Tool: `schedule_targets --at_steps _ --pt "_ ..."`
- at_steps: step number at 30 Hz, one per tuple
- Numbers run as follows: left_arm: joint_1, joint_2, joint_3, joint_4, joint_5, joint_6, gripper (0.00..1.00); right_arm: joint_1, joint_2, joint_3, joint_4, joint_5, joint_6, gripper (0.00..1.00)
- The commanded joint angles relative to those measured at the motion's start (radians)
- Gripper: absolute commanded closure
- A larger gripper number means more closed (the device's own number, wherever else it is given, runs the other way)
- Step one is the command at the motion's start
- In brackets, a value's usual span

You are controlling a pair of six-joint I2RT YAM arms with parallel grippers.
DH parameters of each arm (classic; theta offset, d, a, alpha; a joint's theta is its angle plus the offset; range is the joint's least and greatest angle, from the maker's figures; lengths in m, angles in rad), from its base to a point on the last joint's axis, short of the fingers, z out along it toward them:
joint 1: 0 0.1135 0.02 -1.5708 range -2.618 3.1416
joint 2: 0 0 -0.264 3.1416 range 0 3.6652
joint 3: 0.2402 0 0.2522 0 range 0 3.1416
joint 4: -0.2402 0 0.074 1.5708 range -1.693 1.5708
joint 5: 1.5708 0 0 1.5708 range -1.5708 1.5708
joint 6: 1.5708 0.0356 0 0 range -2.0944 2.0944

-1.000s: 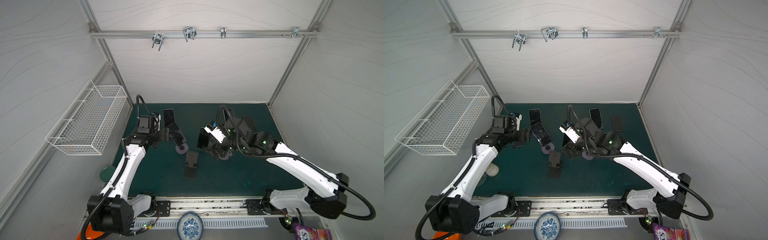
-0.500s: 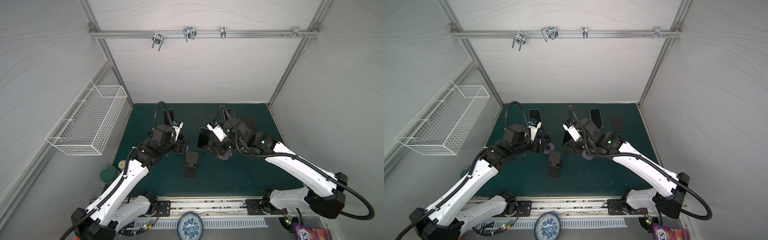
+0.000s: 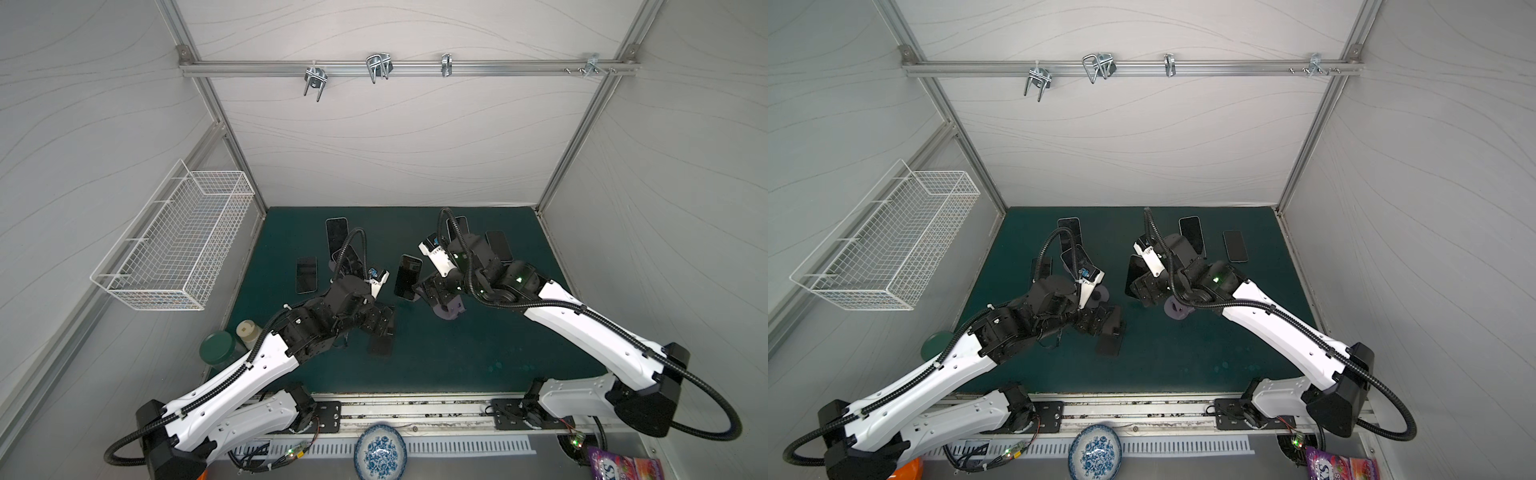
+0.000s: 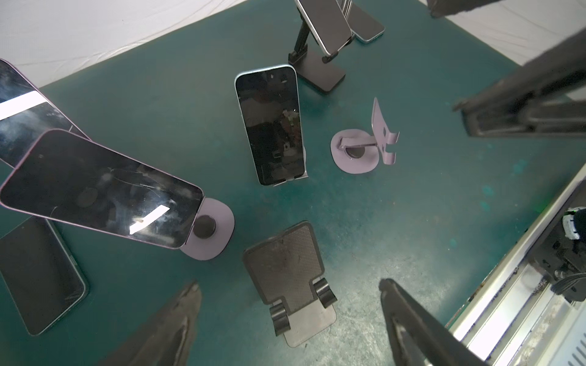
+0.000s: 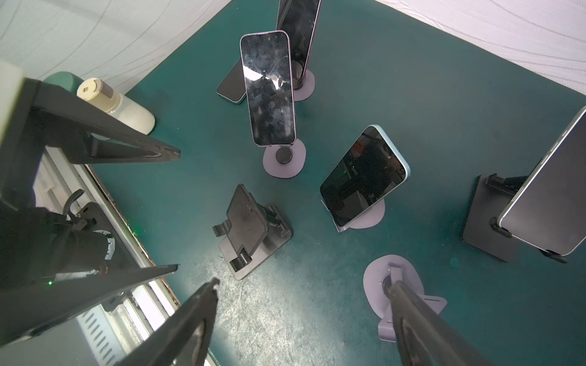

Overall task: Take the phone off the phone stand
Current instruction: 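Swing the left gripper toward the empty black folding stand mid-table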

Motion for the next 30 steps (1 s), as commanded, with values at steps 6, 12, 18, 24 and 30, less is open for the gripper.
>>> schedule_targets --at_steps 6,12,18,24,30 --pt "-0.025 0.01 -0.037 0.046 -0.055 -0.069 0.1 -0.005 -0.031 -0.028 0.017 -0.027 -0.039 0.14" --pt "-0.028 0.029 -0.034 0.061 -0.08 -0.088 0.1 0.031 -0.05 -0.044 0.021 -0.019 -0.087 0.13" --pt "-0.029 0.011 -0.011 -0.004 -0.092 -0.125 0.09 0.087 -0.036 0.009 -0.004 -0.005 -0.123 0.12" --pt "-0.028 -0.027 -0.031 -0.003 -0.076 -0.171 0.09 0.083 -0.038 -0.003 0.001 0.013 -0.125 0.12" --pt "-0.029 0.037 -0.034 0.038 -0.082 -0.199 0.09 0.051 -0.055 -0.016 0.004 -0.001 -0.105 0.12"
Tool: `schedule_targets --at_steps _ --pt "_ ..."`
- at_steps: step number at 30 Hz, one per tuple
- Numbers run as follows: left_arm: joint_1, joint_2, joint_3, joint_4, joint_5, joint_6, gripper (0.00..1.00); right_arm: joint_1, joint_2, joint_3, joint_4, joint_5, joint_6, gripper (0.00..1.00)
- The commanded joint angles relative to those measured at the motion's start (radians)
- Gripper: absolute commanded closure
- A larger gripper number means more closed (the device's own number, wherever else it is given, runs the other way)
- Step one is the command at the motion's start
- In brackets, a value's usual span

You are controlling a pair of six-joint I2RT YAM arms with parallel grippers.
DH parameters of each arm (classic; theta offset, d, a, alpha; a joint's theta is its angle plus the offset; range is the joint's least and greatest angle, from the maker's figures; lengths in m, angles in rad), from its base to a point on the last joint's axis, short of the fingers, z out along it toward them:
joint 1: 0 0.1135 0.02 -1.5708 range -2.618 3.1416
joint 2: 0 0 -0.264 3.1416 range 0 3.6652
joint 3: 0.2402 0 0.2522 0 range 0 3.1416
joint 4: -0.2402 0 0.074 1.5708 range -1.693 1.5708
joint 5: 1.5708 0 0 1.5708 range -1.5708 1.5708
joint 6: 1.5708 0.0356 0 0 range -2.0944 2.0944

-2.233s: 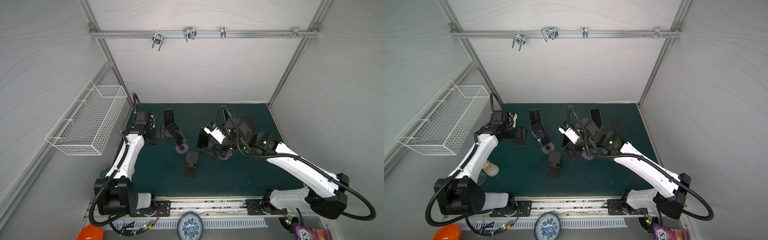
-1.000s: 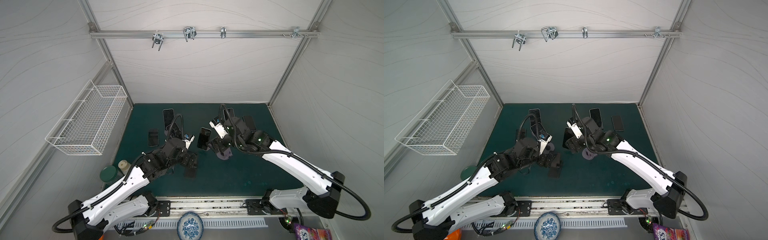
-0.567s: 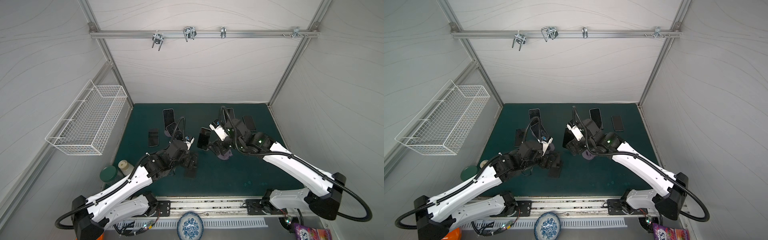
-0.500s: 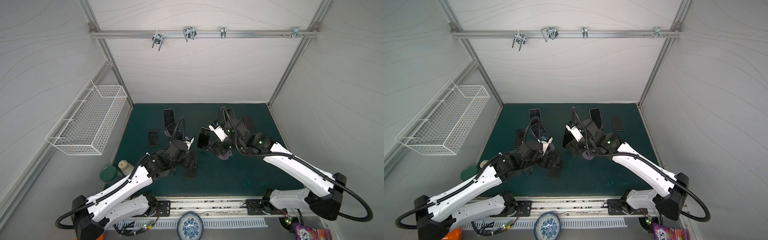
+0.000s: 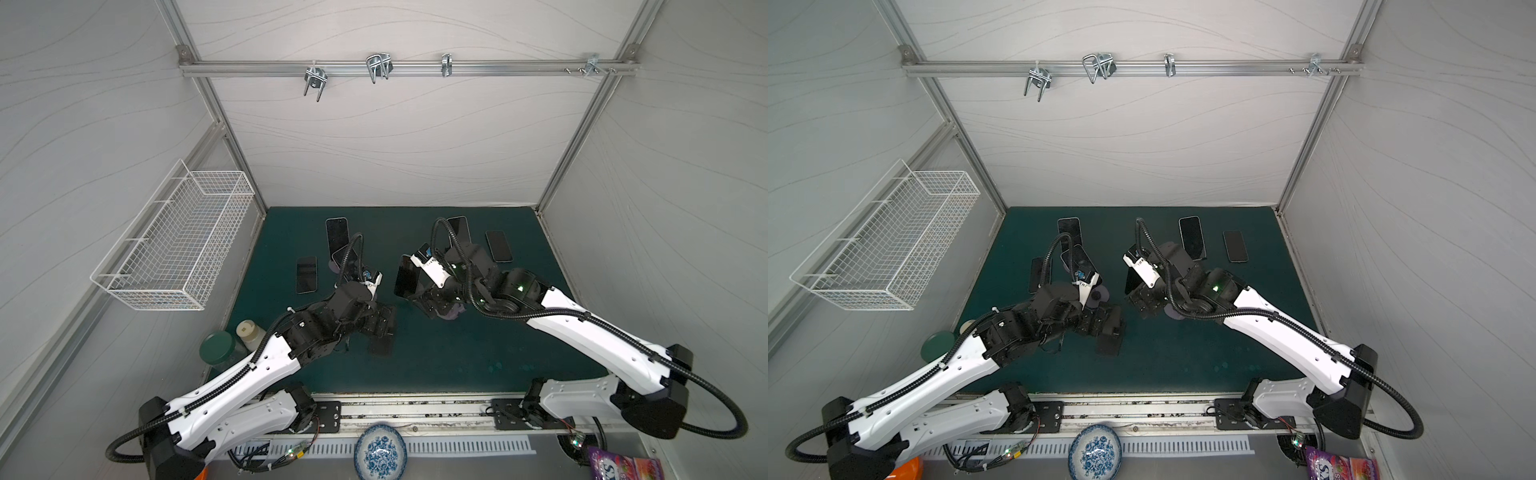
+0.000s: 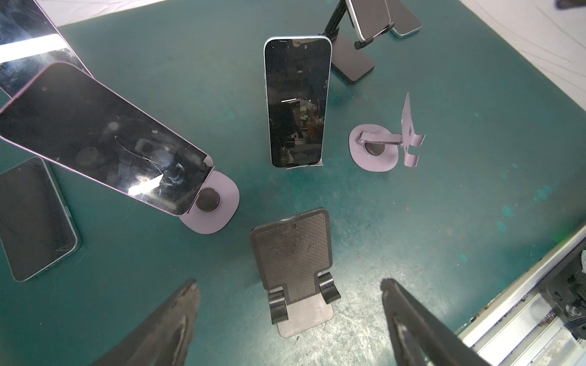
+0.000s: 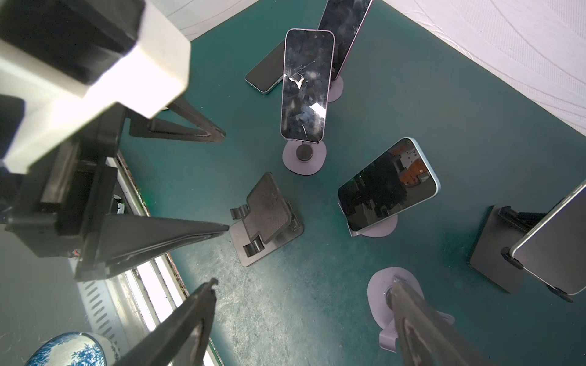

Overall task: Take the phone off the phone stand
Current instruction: 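Swing the left gripper toward the empty black folding stand mid-table, then close the left gripper on the black folding stand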

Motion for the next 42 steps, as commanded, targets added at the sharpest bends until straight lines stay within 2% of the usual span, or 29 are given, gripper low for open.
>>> schedule_targets --at_steps 1,7,10,13,29,42 --pt "-0.004 0.053 0.023 0.05 -0.012 -0.039 0.09 -0.018 -0.029 -0.003 -0.002 -0.002 -0.006 0.12" --pt "-0.007 0.155 0.029 0.086 -0.034 -0.079 0.07 -0.031 -0.046 -0.015 -0.004 0.015 -0.028 0.1" --pt "-0.01 0.197 0.03 0.087 -0.057 -0.117 0.02 -0.05 -0.065 -0.045 0.011 0.016 -0.026 0.09" --pt "-0.016 0.227 0.035 0.078 -0.087 -0.14 0.01 -0.06 -0.066 -0.076 0.014 0.019 -0.034 0.08" --pt "-0.028 0.272 0.02 0.105 -0.098 -0.193 0.01 -0.052 0.011 -0.023 0.026 0.01 -0.033 0.07" --pt "-0.03 0.271 0.018 0.072 -0.124 -0.246 0.01 -0.042 -0.025 -0.048 0.024 -0.001 -0.032 0.06"
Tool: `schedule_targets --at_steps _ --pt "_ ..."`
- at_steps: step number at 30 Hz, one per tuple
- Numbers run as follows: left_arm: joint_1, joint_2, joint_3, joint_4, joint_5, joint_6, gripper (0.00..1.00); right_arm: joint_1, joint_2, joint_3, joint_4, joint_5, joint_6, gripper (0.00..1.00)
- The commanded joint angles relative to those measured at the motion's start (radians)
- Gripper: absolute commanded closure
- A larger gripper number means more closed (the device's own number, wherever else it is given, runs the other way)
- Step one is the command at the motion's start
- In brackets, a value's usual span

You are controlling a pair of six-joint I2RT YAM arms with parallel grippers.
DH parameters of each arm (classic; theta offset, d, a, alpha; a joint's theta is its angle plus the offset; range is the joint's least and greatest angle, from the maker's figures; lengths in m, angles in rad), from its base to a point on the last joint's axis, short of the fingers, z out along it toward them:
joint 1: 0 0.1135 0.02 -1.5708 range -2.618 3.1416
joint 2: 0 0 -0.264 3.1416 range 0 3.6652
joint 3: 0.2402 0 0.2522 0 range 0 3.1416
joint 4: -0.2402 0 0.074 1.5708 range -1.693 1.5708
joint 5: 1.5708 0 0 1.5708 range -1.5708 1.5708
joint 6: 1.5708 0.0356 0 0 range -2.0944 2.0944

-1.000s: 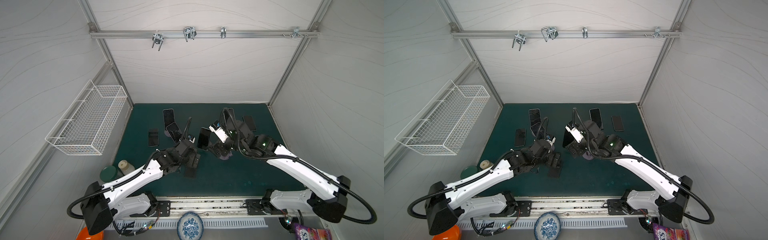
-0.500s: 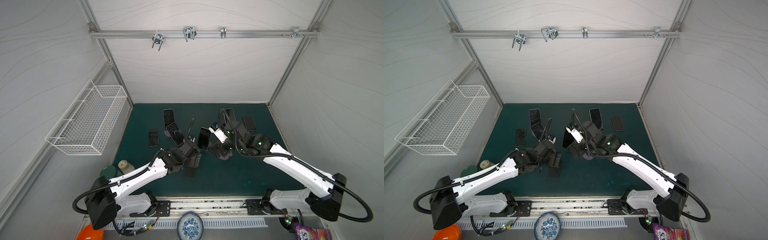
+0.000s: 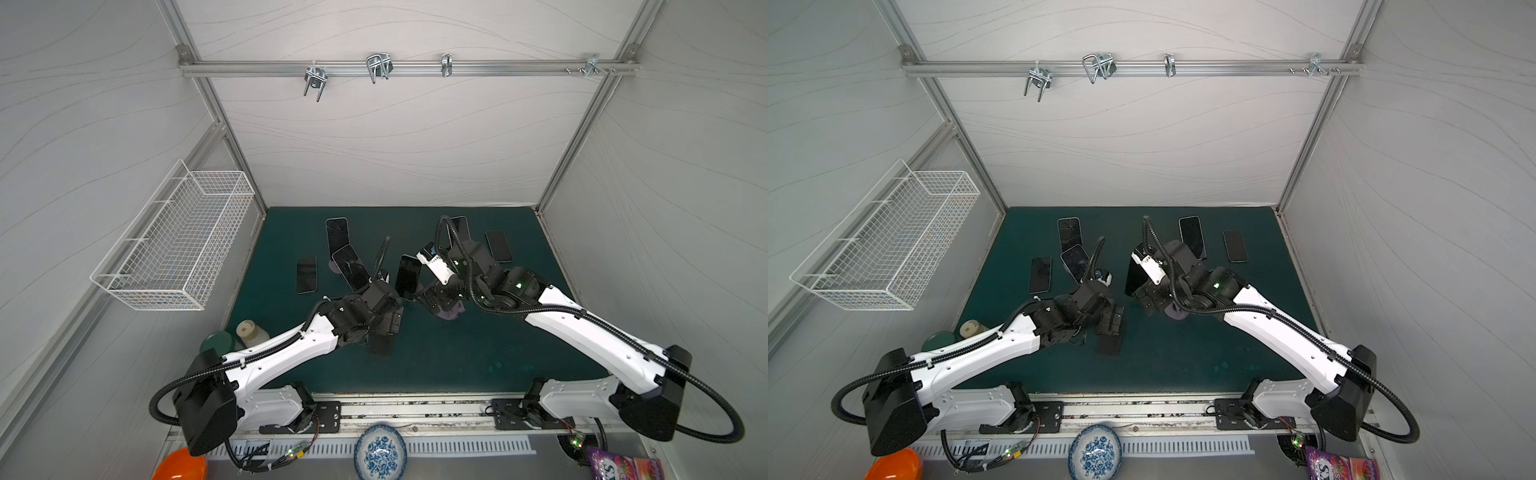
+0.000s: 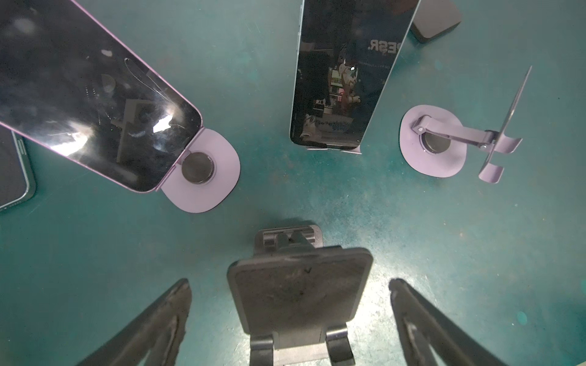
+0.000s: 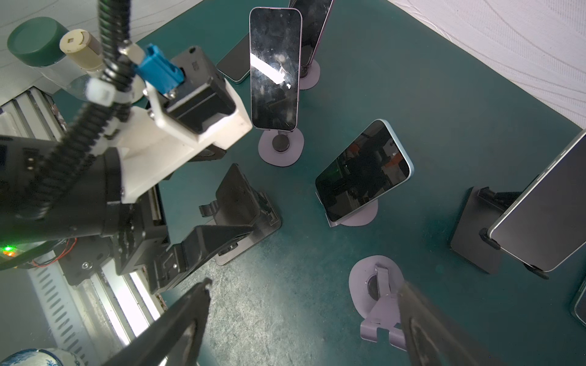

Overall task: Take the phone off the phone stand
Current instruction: 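Close the left gripper on the black folding stand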

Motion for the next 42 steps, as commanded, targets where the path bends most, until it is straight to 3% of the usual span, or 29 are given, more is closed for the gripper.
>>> schedule_targets --at_steps 1,14,30,42 --pt "-0.005 -0.011 0.016 -0.005 -0.038 -0.038 0.01 0.012 -0.026 0.008 0.0 -0.008 -0.013 0.06" --pt "-0.005 -0.011 0.033 -0.031 -0.025 -0.082 0.01 0.014 -0.074 -0.013 -0.014 0.008 -0.032 0.06" --pt "-0.013 0.124 0.093 -0.018 0.012 -0.077 0.01 0.012 -0.134 -0.057 -0.024 0.016 -0.043 0.05" --pt "-0.013 0.171 0.119 -0.04 0.013 -0.057 0.08 0.013 -0.128 -0.051 -0.014 0.005 -0.038 0.05"
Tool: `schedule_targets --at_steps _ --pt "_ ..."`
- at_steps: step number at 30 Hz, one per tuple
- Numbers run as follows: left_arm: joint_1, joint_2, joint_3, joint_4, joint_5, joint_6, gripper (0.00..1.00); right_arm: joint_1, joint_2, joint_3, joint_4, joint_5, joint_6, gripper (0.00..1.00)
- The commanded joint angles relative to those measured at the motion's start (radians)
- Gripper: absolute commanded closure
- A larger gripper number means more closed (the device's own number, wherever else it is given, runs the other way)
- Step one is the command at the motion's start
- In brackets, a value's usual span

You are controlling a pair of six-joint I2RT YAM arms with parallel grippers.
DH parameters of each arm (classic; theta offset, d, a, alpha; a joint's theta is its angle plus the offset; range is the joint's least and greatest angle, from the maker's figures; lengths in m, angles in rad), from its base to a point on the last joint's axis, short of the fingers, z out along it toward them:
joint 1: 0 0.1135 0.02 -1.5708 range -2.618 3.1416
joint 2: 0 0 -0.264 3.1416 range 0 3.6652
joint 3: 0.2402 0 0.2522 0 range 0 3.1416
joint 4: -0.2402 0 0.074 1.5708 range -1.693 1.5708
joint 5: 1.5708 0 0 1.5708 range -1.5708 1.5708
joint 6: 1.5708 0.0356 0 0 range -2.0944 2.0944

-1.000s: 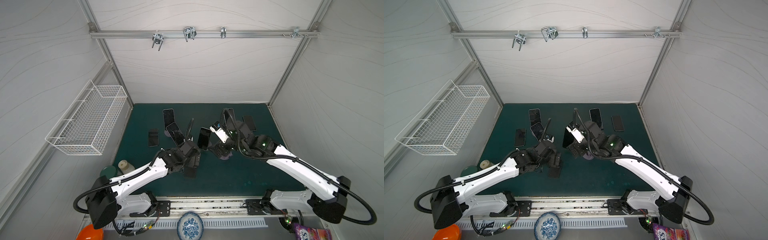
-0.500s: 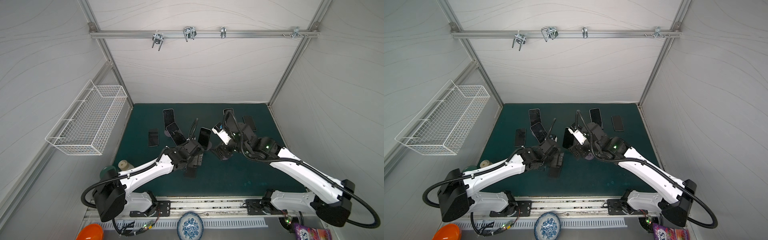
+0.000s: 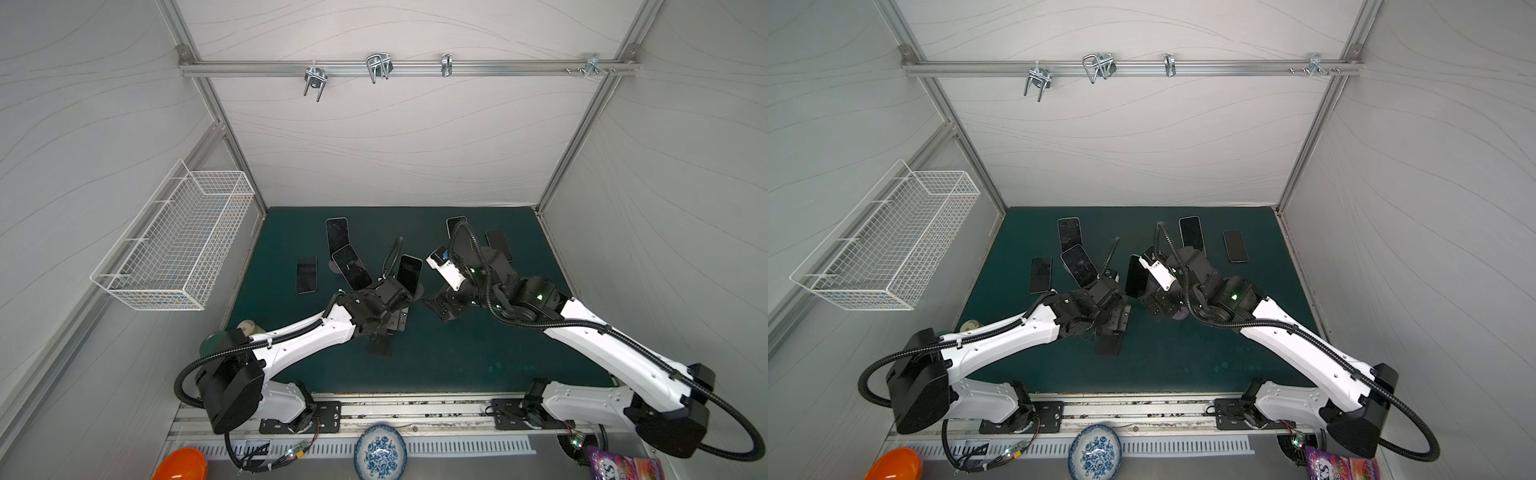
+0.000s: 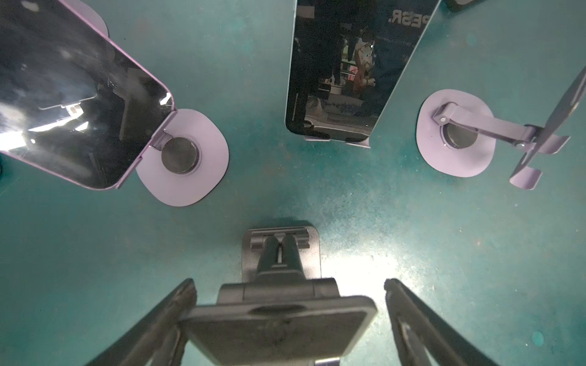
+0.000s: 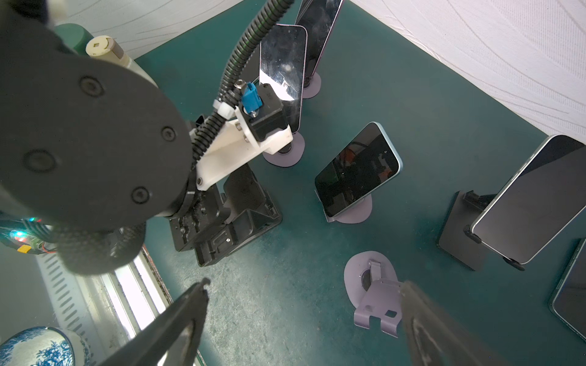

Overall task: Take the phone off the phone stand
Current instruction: 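Close the left gripper on the black folding stand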

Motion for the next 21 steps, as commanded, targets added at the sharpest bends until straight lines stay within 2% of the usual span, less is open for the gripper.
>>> schedule_targets --at_steps 1,11,21 --pt "-0.005 0.02 0.051 -0.016 0.0 0.001 0.09 0.004 -0.011 0.0 -0.003 -0.006 -0.013 0.05" --pt "-0.005 0.044 0.064 -0.04 0.002 -0.005 0.18 0.01 0.005 0.012 -0.004 -0.009 -0.012 0.05" --pt "-0.005 -0.009 0.026 -0.089 -0.006 -0.032 0.25 0.018 0.019 0.032 -0.009 -0.012 -0.017 0.05"
